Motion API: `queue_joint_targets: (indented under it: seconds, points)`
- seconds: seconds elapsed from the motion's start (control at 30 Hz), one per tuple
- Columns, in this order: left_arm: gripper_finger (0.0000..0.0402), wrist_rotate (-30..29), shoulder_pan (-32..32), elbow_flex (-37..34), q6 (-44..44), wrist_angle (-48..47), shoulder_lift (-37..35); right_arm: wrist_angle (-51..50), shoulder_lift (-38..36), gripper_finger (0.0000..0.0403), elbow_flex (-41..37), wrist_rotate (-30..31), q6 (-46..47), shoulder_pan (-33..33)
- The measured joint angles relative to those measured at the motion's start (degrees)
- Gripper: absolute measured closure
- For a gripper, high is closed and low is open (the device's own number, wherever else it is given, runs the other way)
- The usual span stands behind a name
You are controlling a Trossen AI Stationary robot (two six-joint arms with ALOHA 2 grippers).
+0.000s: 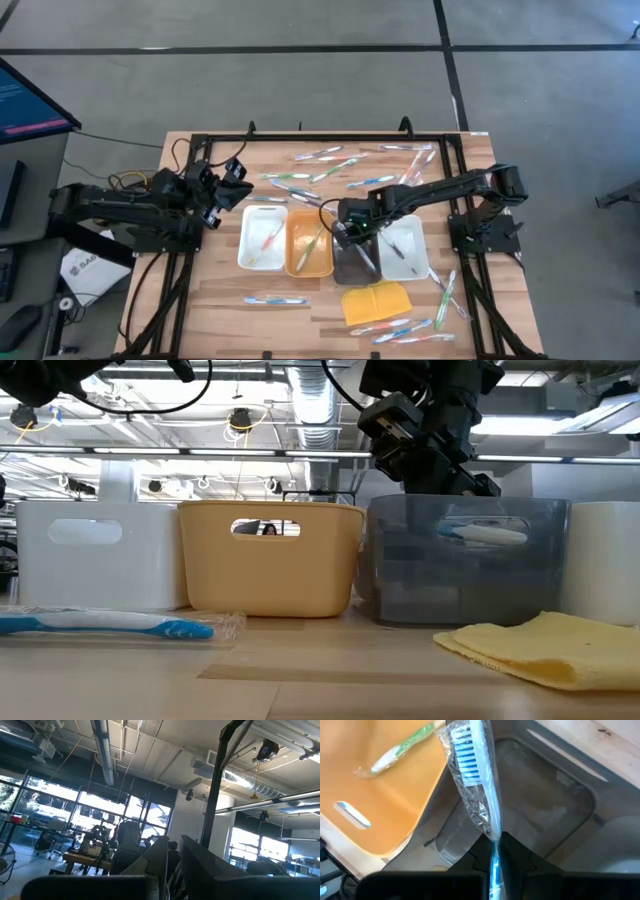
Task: Pick & Place Toothbrushes
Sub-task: Put the blue toothbrush into the black bin
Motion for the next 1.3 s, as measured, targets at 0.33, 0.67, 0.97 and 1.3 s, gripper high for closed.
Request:
queue_joint_targets:
  seconds: [0.33,0.67,0.97,1.3]
  points:
    - [0.0358,0.0,0.0,0.0,0.0,0.1,0.0,0.9,0.0,0.0384,0.0,0.2,-0.8,-0.8]
    - [0.0358,0.0,0.0,0.0,0.0,0.1,0.0,1.4,0.8,0.0387,0.0,0.5,-0.8,-0.6]
    - [0.0358,0.0,0.0,0.0,0.0,0.2,0.0,0.9,0.8,0.0388,0.0,1.1,-0.8,-0.6]
    - [0.0358,0.0,0.0,0.0,0.0,0.2,0.0,0.9,0.8,0.0388,0.0,1.4,-0.8,-0.7]
